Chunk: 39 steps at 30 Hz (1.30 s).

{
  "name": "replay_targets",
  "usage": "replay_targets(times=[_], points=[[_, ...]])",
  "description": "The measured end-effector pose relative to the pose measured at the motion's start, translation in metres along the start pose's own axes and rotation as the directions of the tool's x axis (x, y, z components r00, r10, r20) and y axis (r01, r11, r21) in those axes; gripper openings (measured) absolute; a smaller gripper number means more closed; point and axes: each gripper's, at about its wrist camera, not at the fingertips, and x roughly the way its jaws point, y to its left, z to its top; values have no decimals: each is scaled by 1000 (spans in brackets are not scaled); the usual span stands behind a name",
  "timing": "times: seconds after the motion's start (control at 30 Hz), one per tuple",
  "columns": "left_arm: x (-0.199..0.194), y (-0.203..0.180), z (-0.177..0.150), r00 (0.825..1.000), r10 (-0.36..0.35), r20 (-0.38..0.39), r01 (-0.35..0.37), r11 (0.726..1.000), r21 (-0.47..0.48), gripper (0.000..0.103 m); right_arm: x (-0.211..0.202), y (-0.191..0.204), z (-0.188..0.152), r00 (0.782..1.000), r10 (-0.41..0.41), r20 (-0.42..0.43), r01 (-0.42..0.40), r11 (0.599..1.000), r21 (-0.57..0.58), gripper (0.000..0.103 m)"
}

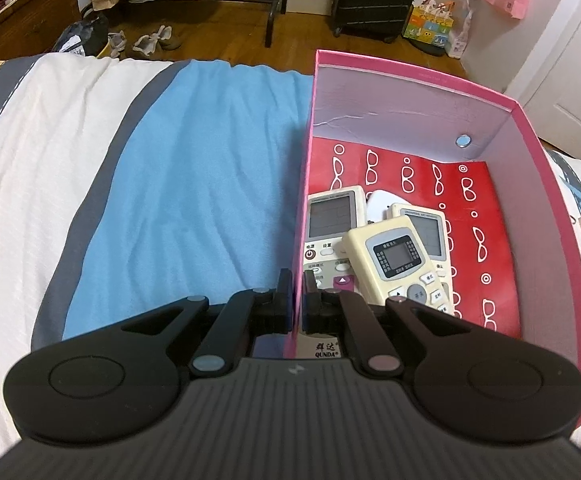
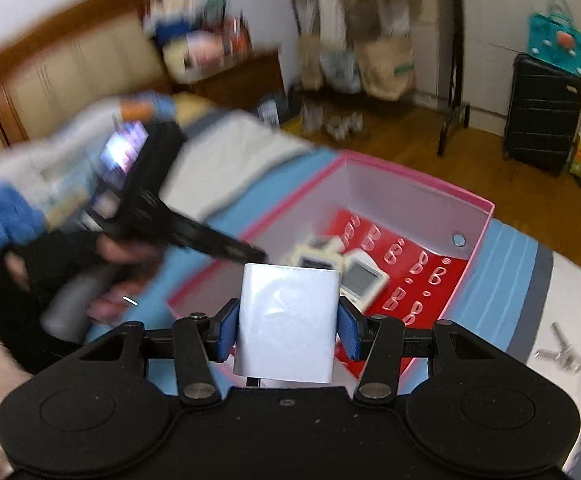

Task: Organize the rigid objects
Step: 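Carry the white charger cube with the right tool and release it into the box, then move the right tool to the silver keys and pinch them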

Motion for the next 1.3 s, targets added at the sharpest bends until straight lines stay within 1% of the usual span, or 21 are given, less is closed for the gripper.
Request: replay_targets(times=[0.07,0.1,0.17,0.23,0.37,0.5,0.6,0.67,0.7,0.73,0.77,0.8,0.83,0.9,0.93,0.97,1.0,1.03,1.13,1.2,1.3], points=[[-1,1,0,1000,-6,3,6,1000,1,3,26,6,6,992,-101,-74,95,992,-79,55],[-1,3,0,1000,-13,2,13,1000,-8,3,41,9,8,982,-158,-107,145,982,-117,55],[-1,6,1,1000,-28,-2,28,999,-23,4,61,9,11,962,-230,-146,204,964,-172,55],[0,6,1,1000,-30,-1,30,999,-23,4,74,5,13,945,-276,-172,240,949,-204,55],[0,5,1,999,-32,-1,32,999,-24,4,91,-4,14,925,-314,-212,272,940,-207,55],[1,3,1,999,-37,-1,37,999,-17,4,101,1,4,904,-353,-243,295,924,-243,55],[1,5,1,999,-39,-3,39,999,-18,4,101,3,1,908,-353,-226,296,921,-253,55],[1,4,1,999,-40,-5,40,999,-22,4,104,0,1,896,-380,-230,321,912,-255,55],[1,4,1,999,-40,-5,39,999,-21,4,105,-1,2,890,-396,-228,336,905,-259,57],[1,5,1,999,-40,-4,40,999,-18,4,106,-3,2,884,-411,-223,352,899,-261,57],[1,4,1,999,-37,-3,37,999,-12,4,105,-4,2,881,-421,-214,363,894,-263,57],[0,4,1,999,-36,-2,36,999,-7,4,102,-6,2,886,-420,-198,365,894,-260,58],[0,4,1,999,-34,-1,34,999,-3,4,95,-7,2,898,-402,-181,354,902,-247,58],[0,4,2,999,-34,-2,34,999,-4,4,75,-12,4,930,-338,-144,310,932,-189,58],[0,4,2,999,-35,-2,35,999,-7,4,60,-16,5,948,-298,-112,280,948,-149,58],[0,4,2,999,-34,-2,34,999,-7,4,46,-21,6,961,-263,-83,253,961,-116,58],[0,4,2,999,-35,0,35,999,-8,4,31,-26,6,969,-240,-55,235,968,-87,58],[-1,5,1,999,-35,1,35,999,-10,4,18,-32,7,974,-225,-31,223,973,-63,58],[-1,5,1,999,-37,-1,37,999,-17,4,-19,-53,12,979,-204,16,204,979,-7,58],[-1,4,2,1000,-30,-3,30,999,-17,4,-42,-70,14,979,-196,51,195,981,25,59],[-1,2,3,1000,-20,-5,20,1000,-14,4,-65,-100,7,978,-196,76,188,977,95,59]])
